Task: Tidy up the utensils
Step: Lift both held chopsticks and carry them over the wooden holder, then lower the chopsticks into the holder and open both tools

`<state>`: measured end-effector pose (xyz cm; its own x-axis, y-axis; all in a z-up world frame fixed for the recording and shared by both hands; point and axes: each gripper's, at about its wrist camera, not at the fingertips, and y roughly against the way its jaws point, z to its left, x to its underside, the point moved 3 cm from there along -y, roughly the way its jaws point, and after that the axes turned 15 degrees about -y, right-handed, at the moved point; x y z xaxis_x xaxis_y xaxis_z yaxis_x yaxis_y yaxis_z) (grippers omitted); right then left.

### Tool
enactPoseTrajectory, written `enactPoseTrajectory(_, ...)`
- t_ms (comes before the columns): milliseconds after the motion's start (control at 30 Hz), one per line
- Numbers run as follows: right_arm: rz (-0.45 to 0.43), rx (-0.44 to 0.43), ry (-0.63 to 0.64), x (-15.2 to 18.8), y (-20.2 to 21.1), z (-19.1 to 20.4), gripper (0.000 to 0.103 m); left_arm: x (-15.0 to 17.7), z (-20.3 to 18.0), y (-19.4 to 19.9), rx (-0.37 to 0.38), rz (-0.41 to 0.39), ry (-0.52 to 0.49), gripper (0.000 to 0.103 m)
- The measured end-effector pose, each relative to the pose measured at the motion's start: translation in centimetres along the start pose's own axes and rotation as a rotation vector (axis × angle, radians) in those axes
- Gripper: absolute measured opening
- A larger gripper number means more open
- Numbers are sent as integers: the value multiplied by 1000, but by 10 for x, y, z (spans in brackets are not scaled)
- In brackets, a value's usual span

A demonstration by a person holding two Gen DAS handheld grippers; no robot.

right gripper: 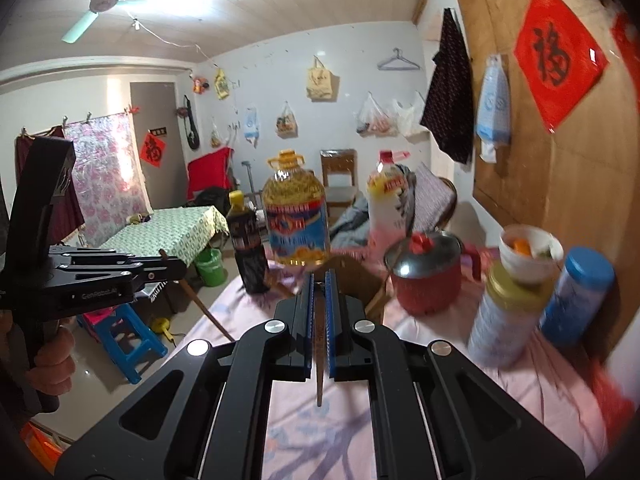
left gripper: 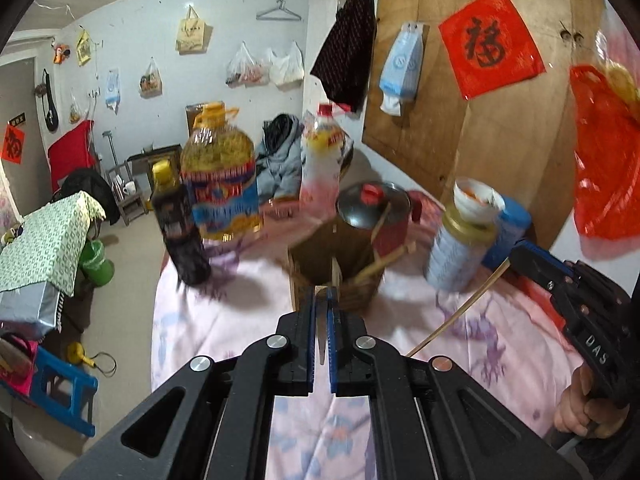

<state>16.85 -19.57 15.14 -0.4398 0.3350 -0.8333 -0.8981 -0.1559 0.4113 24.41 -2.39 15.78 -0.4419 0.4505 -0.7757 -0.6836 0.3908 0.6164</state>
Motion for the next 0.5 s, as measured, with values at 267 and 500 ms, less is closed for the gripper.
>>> enactPoseTrajectory(267,-47,-55,5,-57,-52,-12,6,-70,13,-47,-34,-29,0,6)
enactPoseTrajectory(500,-54,-61,-24,-76,-109,-35,6,-89,19,-106,-42,33,18,6)
